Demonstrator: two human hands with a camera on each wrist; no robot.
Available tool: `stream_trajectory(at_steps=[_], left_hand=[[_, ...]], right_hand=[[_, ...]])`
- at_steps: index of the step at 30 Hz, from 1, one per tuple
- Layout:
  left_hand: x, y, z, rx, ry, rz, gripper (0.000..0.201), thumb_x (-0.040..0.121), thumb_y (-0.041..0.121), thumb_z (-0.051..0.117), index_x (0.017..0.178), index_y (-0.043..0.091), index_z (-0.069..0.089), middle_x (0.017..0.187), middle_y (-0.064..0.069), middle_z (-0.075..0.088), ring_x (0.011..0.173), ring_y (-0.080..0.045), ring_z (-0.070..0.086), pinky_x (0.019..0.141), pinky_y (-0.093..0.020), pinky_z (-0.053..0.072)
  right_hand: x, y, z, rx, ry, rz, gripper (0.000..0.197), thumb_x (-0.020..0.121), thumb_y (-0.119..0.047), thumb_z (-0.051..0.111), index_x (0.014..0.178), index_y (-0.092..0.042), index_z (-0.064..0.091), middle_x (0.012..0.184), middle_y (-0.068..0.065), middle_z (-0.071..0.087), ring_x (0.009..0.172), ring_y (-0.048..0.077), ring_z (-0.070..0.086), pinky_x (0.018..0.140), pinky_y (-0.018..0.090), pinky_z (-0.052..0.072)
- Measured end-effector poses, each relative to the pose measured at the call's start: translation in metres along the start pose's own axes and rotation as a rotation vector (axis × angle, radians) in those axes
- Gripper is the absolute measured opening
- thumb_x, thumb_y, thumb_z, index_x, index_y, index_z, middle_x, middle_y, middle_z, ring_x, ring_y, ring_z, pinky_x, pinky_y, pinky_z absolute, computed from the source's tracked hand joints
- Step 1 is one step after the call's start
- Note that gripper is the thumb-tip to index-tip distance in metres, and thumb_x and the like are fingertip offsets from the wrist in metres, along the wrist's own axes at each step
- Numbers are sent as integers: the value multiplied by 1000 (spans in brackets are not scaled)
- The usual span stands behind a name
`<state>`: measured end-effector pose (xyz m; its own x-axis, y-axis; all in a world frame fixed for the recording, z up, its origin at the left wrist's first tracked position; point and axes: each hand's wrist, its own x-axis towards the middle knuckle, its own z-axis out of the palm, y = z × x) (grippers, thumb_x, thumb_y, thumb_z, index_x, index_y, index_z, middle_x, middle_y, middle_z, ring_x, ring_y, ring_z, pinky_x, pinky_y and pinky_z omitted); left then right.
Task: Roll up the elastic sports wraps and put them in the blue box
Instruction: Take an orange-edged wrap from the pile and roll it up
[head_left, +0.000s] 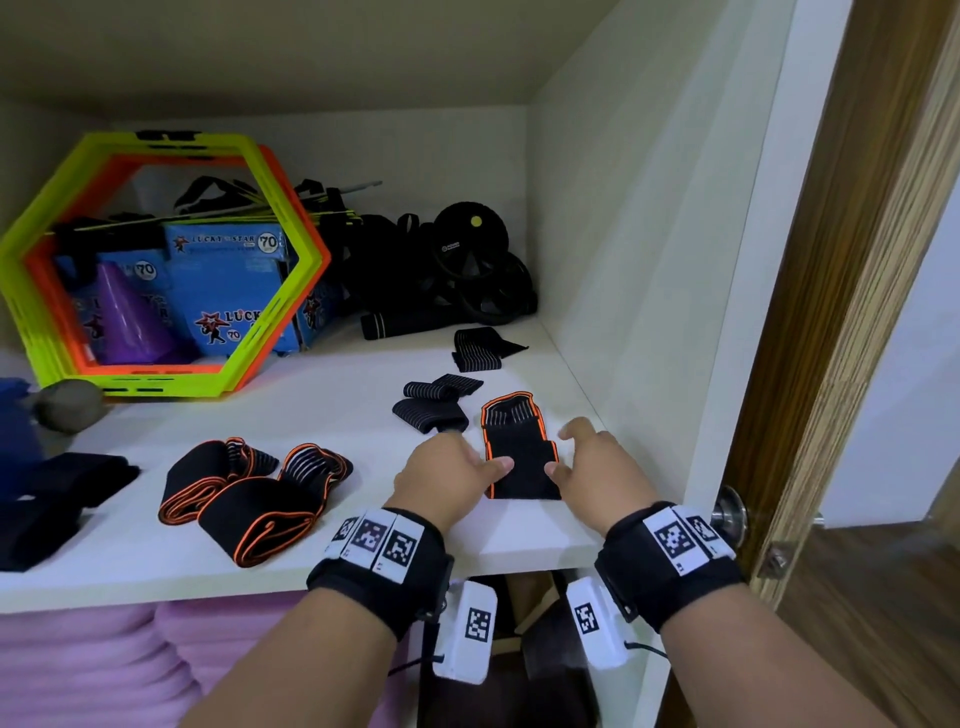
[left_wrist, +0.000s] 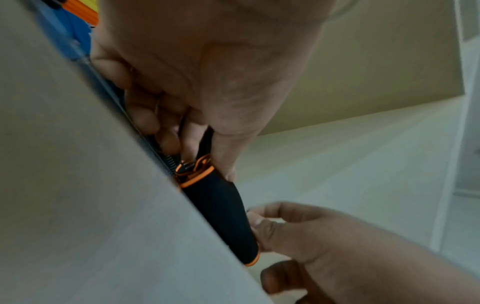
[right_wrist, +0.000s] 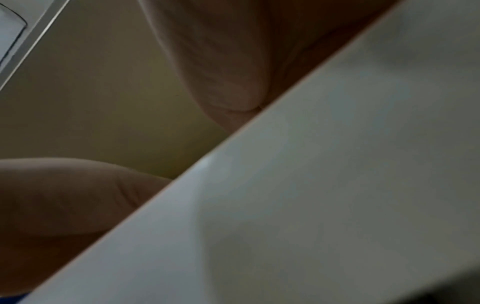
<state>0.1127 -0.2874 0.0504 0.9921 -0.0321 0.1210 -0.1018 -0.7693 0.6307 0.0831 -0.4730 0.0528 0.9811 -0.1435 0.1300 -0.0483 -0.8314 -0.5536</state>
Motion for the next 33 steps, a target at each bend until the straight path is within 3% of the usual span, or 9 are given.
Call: stream_trajectory(at_steps=[2, 4, 6, 9, 14, 19, 24, 28, 33], left_hand=[[-3, 2, 0, 79, 87, 106, 39, 79, 55, 71, 110, 34, 60, 112, 6, 58, 104, -19, 55, 93, -43, 48], [-3, 7, 2, 150, 75, 252, 32, 88, 44, 67, 119, 35, 63, 126, 10, 53, 116, -21, 47, 99, -42, 44], [-3, 9, 4, 242, -10, 357, 34, 92, 47, 60, 119, 28, 67, 124, 11, 58, 116, -22, 51, 98, -40, 45], [-3, -1, 2, 251, -146, 373, 62, 71, 72, 62, 117, 30, 67, 108, 13, 64, 107, -16, 61, 92, -39, 51], [-6, -15, -3, 11, -158, 300, 55, 85, 41, 71, 138, 28, 59, 134, 12, 63, 126, -6, 55, 109, -29, 42], [-2, -9, 3, -144, -93, 164, 40, 87, 46, 64, 122, 26, 63, 115, 6, 71, 110, -9, 64, 101, -37, 50], [-4, 5, 2, -113, -9, 153, 18, 97, 34, 60, 96, 17, 65, 86, -3, 68, 79, -17, 61, 68, -27, 48], [-4, 13, -2, -60, 43, 66, 41, 97, 36, 61, 63, 16, 48, 64, 0, 50, 60, -16, 46, 53, -26, 32], [-9, 17, -1, -15, 17, -41, 59, 94, 40, 63, 50, 14, 35, 47, 1, 37, 50, -17, 39, 51, -29, 28]], right_hand=[[-1, 1, -1, -1, -17, -63, 34, 96, -28, 57, 129, -25, 51, 123, 6, 49, 95, 26, 60, 88, 37, 49], [1, 2, 0, -40, -46, -114, 33, 98, -25, 54, 130, -19, 58, 131, 5, 48, 106, 27, 61, 94, 36, 48], [3, 5, 2, -84, -83, -156, 29, 100, -27, 49, 122, -14, 62, 128, 4, 53, 111, 29, 61, 95, 37, 48], [4, 5, -2, -118, -158, -203, 38, 94, -43, 52, 113, -13, 65, 117, 4, 59, 100, 23, 59, 84, 33, 46], [9, 4, -6, -104, -195, -204, 43, 84, -51, 63, 106, -15, 65, 97, -2, 59, 84, 15, 57, 68, 26, 40], [10, -2, -11, -12, -179, -148, 35, 97, -42, 55, 67, -24, 51, 64, -4, 52, 59, 11, 49, 53, 25, 33], [14, -15, -13, -19, -160, -92, 38, 99, -47, 50, 77, -16, 55, 66, -2, 53, 64, 20, 52, 56, 31, 35], [15, -23, -11, -14, -131, -17, 43, 98, -51, 49, 72, -17, 47, 65, 0, 49, 66, 25, 52, 61, 32, 36], [12, -24, -9, -34, -177, 88, 48, 97, -53, 49, 70, -13, 45, 62, 5, 50, 52, 22, 48, 54, 29, 37]])
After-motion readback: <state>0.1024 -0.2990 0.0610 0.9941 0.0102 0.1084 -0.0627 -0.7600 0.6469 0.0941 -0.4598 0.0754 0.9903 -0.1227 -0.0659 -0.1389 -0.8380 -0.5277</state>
